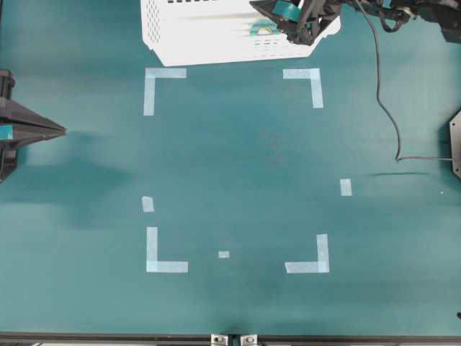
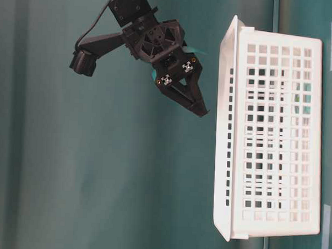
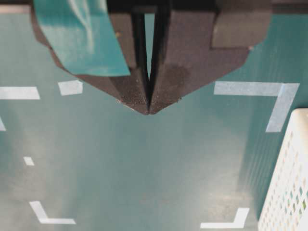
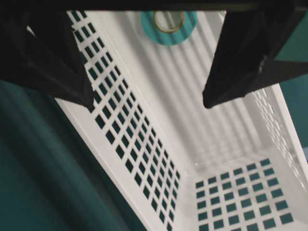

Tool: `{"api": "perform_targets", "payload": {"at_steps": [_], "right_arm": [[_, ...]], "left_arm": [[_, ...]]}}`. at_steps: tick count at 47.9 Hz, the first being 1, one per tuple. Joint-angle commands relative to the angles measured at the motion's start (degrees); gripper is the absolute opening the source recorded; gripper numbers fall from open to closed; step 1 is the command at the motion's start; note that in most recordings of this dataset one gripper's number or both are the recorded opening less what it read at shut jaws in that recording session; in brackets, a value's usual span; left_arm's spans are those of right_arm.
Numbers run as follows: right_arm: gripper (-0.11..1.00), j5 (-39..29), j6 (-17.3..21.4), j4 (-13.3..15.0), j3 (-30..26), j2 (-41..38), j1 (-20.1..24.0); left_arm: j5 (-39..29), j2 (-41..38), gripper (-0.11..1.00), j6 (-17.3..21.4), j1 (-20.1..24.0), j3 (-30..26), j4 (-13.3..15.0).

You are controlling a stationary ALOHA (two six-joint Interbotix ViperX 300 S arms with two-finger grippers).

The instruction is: Put the tape in the middle into the white basket.

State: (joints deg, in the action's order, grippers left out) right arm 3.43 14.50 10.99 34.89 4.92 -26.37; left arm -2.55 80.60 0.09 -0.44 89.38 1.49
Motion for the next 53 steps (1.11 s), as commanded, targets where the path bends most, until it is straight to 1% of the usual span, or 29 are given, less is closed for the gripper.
{"api": "perform_targets", "payload": {"at_steps": [1,8,14,25,37,48,53], "right_arm": [[0.98,0.6,0.0,0.1,-0.6,2.5,1.6],[0.98,0.7,-0.1,0.1,0.5,4.0,4.8],[0.98,1.1,-0.1,0.1,2.4,5.2,8.8],[0.98,4.3,-0.1,0.1,5.3,7.1,14.9],[0.98,8.9,0.0,0.1,7.6,7.5,19.3],[0.98,9.4,-0.1,0.1,8.9,7.6,23.2],[0.98,9.2,-0.1,0.1,9.3,8.1,23.9]], "left_arm": [[0.4,-0.4,-0.11,0.1,-0.1,-0.7,0.1],[0.4,-0.5,-0.11,0.1,-0.1,-0.7,0.1],[0.4,-0.5,-0.11,0.1,-0.1,-0.7,0.1],[0.4,-0.4,-0.11,0.1,-0.2,-0.7,0.1],[0.4,-0.5,-0.11,0.1,-0.1,-0.7,0.1],[0.4,-0.4,-0.11,0.1,-0.1,-0.7,0.1],[0.4,-0.5,-0.11,0.1,-0.2,-0.8,0.1]]}}
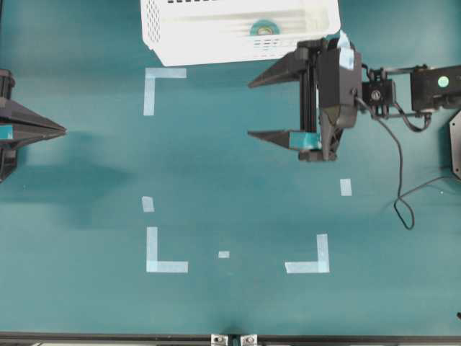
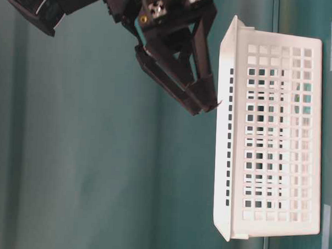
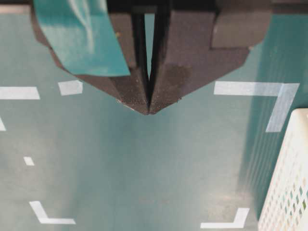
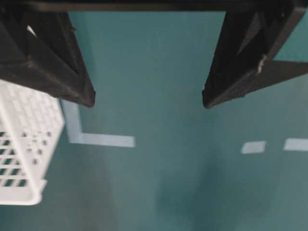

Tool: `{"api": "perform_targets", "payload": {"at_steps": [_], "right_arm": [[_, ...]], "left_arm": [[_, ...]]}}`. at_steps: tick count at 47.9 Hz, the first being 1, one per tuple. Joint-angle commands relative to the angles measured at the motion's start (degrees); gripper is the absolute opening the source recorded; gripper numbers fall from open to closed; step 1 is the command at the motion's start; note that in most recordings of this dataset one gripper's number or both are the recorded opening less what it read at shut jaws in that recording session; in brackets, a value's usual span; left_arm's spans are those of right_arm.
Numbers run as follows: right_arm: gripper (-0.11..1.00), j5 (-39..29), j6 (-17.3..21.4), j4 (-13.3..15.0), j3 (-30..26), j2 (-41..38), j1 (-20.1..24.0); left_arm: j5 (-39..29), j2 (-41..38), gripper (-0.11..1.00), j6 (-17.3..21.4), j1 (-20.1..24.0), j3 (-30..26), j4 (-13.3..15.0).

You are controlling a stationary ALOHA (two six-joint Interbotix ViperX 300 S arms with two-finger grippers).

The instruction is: Put the tape in the middle into the white basket.

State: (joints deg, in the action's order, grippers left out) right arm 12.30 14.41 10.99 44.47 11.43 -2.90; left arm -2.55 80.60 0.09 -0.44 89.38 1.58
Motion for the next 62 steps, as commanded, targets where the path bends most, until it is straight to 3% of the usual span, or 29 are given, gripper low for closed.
{"api": "perform_targets", "payload": {"at_steps": [1,28,62], "right_arm": [[0.98,0.3,0.0,0.1,-0.3,1.7,0.5],[0.98,-6.0,0.0,0.1,4.1,10.5,0.5],[0.98,-6.9,0.0,0.1,18.5,29.1,0.5]], "left_arm": [[0.4,-0.4,-0.11,0.1,-0.1,-0.7,0.0],[0.4,-0.4,-0.11,0.1,-0.1,-0.7,0.0],[0.4,-0.4,-0.11,0.1,-0.1,-0.7,0.0]]}}
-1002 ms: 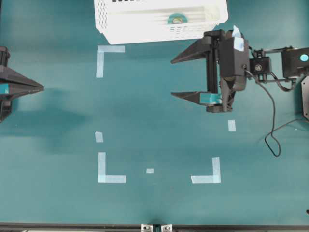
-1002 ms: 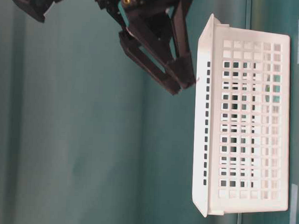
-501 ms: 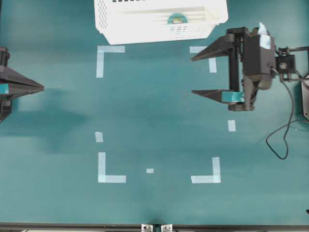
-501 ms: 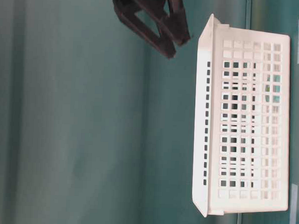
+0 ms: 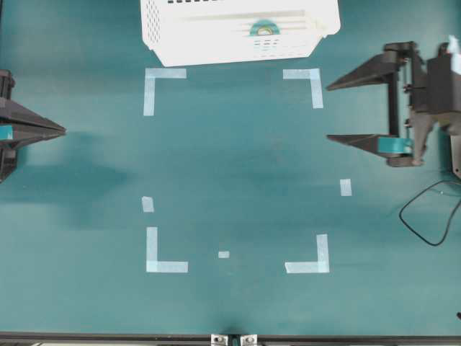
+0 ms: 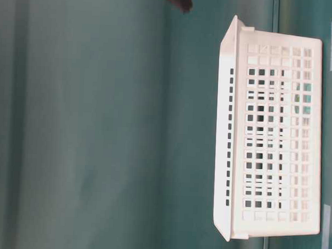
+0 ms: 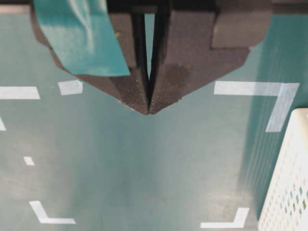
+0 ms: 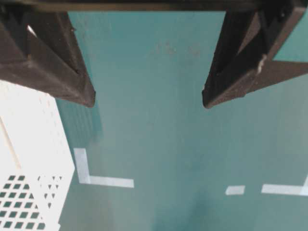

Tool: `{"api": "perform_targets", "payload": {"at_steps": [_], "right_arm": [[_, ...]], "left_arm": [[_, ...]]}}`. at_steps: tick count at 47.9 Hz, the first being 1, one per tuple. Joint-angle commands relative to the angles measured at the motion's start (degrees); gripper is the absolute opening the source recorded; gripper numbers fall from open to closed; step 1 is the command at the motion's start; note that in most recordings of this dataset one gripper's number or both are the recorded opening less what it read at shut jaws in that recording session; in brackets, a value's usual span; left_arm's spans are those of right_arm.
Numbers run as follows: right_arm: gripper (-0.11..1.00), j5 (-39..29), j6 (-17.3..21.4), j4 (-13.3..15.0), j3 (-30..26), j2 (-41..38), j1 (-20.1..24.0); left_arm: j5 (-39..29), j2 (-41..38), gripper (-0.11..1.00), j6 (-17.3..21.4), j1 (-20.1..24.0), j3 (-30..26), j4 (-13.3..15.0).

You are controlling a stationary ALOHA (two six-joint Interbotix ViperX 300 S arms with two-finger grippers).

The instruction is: Put the tape in the middle into the white basket.

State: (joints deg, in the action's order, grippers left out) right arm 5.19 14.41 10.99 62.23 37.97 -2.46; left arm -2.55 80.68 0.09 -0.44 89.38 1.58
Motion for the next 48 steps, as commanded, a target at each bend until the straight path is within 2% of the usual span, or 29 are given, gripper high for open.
{"api": "perform_targets", "payload": {"at_steps": [1,28,48], "right_arm": [[0.98,0.1,0.0,0.1,1.2,3.2,0.1],[0.98,-1.9,0.5,0.1,12.1,18.5,0.1],[0.98,-2.1,0.7,0.1,17.2,21.8,0.2]], "left_arm": [[0.4,-0.4,-0.11,0.1,-0.1,-0.7,0.0],[0.4,-0.4,-0.11,0.1,-0.1,-0.7,0.0],[0.4,-0.4,-0.11,0.1,-0.1,-0.7,0.0]]}}
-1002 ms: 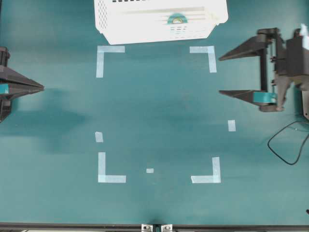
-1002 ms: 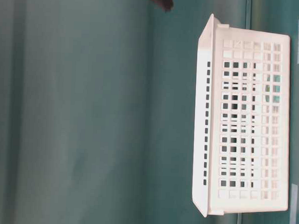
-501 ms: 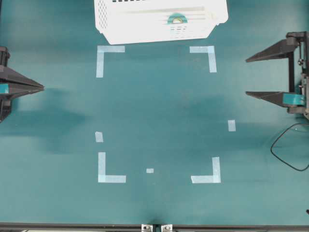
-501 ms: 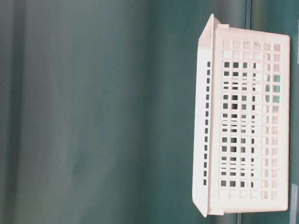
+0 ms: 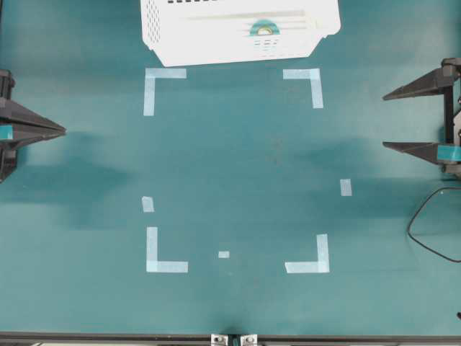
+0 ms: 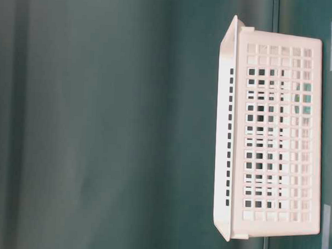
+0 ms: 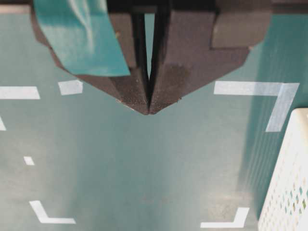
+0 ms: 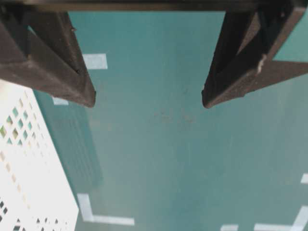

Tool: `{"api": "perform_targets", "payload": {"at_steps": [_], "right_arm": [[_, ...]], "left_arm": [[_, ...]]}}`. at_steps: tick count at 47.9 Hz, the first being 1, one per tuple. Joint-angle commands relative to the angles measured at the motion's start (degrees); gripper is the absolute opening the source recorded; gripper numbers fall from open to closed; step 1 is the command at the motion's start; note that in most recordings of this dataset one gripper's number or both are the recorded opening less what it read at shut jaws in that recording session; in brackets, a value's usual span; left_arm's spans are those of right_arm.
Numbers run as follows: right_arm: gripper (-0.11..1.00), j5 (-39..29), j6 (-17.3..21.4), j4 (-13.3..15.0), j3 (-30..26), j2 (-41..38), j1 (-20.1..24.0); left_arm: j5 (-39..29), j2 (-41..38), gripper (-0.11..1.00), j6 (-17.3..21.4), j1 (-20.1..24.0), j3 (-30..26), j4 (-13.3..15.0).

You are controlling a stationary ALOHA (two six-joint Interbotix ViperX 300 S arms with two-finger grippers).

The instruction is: Put the tape in the middle into the white basket.

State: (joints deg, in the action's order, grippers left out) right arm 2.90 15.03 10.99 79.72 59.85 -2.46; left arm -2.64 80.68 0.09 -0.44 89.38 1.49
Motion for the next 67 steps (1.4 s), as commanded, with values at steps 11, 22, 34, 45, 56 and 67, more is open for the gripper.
{"api": "perform_targets", "payload": {"at_steps": [11,22,34,45,56,67], "right_arm": [[0.98,0.3,0.1,0.1,1.7,0.1,0.1],[0.98,0.3,0.2,0.1,3.1,0.9,0.1],[0.98,0.3,0.3,0.1,5.5,1.3,0.1],[0.98,0.5,0.3,0.1,6.7,3.1,0.1],[0.98,0.5,0.3,0.1,7.6,5.2,0.1],[0.98,0.8,0.3,0.1,8.3,6.9,0.2]], "left_arm": [[0.5,-0.4,-0.11,0.1,-0.1,-0.7,0.1],[0.5,-0.4,-0.11,0.1,-0.1,-0.7,0.1],[0.5,-0.4,-0.11,0.1,-0.1,-0.7,0.1],[0.5,-0.4,-0.11,0.1,-0.1,-0.7,0.1],[0.4,-0.4,-0.11,0.1,-0.1,-0.8,0.1],[0.5,-0.4,-0.11,0.1,-0.1,-0.7,0.1]]}}
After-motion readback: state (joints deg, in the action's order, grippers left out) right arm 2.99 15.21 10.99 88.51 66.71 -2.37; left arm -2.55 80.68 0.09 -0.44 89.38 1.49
